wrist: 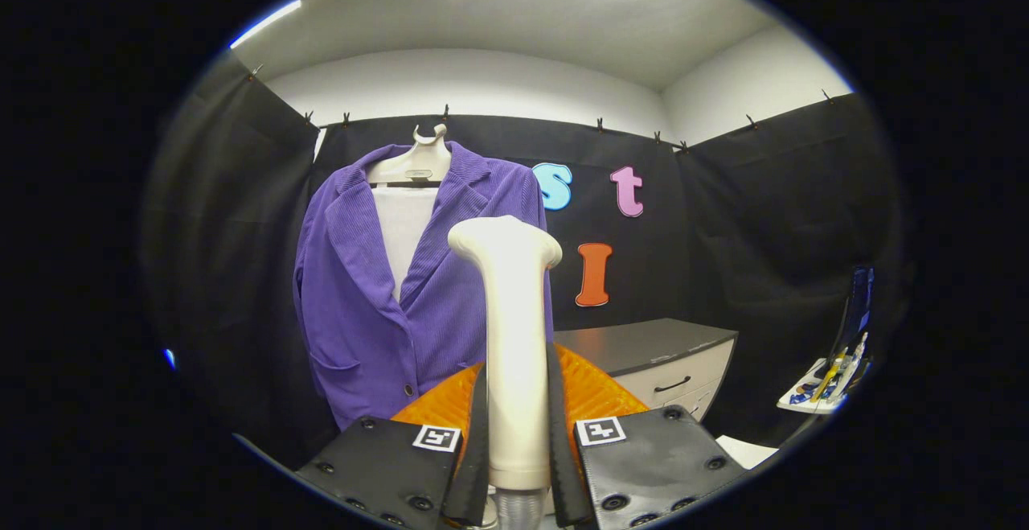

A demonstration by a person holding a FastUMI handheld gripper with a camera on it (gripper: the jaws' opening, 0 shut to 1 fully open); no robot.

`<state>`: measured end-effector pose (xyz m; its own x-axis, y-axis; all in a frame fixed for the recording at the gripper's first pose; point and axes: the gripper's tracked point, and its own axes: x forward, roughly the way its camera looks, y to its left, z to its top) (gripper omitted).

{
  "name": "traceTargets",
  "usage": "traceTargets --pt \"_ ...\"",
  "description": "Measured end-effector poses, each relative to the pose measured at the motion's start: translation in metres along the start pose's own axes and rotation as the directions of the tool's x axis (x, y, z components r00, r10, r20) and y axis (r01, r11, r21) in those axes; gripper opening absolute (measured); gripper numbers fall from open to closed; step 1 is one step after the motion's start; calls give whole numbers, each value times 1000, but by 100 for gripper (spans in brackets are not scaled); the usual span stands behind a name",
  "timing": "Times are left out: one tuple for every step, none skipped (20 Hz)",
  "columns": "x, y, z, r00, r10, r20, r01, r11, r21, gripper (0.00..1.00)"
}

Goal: Iron the clothes twice with a garment steamer, once on the left side and once on the right side.

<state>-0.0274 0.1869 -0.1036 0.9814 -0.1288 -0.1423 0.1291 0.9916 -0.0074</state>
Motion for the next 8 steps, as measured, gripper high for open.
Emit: traceTargets --pt "1 1 0 1000 2 0 -2 1000 2 39" --pt "1 2 0 1000 4 -1 -4 1000 1 39" --pt "3 2 -1 1000 4 0 -4 1000 -2 39" --pt "4 2 0 1000 3 1 -3 1000 -5 39" --pt "4 2 0 1000 3 1 -3 1000 -6 39" --pt "4 2 0 1000 5 0 -5 1000 -5 39" --pt "5 2 0 1000 6 -1 -6 1000 -3 39" --pt "6 2 -1 1000 7 -2 -7 1000 -1 39"
